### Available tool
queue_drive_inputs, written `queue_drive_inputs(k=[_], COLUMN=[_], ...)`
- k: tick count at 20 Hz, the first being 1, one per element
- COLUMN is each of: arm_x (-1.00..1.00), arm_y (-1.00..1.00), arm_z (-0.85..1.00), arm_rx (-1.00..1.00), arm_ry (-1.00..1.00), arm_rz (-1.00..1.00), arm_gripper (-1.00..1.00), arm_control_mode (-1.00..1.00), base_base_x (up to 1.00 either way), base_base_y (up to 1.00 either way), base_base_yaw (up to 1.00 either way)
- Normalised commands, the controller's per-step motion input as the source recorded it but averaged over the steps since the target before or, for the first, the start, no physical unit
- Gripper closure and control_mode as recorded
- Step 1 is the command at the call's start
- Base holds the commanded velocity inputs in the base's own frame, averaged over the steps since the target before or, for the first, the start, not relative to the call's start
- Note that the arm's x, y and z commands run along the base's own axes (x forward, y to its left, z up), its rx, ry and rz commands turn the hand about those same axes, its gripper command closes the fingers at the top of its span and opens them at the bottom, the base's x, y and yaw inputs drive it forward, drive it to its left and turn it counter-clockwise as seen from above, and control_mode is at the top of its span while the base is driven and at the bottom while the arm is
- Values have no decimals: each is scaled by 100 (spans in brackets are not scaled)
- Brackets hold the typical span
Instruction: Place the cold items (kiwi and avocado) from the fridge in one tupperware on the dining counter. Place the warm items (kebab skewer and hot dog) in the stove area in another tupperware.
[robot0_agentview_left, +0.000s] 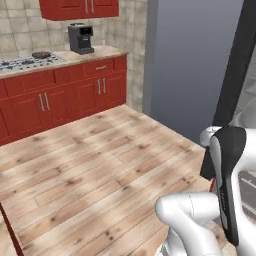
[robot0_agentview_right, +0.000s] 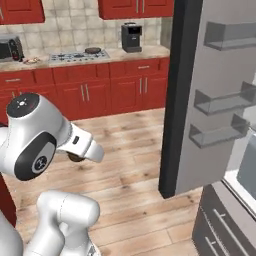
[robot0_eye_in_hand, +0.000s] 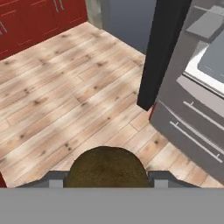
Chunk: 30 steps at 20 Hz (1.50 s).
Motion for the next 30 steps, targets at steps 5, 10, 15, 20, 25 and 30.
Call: queue_drive_inputs(k=[5, 10, 15, 20, 25, 30], arm_x=[0, 0, 0, 0, 0, 0], arm_y=[0, 0, 0, 0, 0, 0], arm_z=[0, 0, 0, 0, 0, 0], arm_rx=[0, 0, 0, 0, 0, 0], arm_ry=[0, 0, 0, 0, 0, 0], arm_rz=[0, 0, 0, 0, 0, 0], arm_gripper=[100, 100, 100, 100, 100, 100], arm_control_mode=[100, 100, 100, 100, 100, 100], base_base_x=[-21, -6, -14, 5, 2, 11], base_base_y=[30, 0, 0, 0, 0, 0], base_base_yaw=[84, 78, 32, -2, 5, -2])
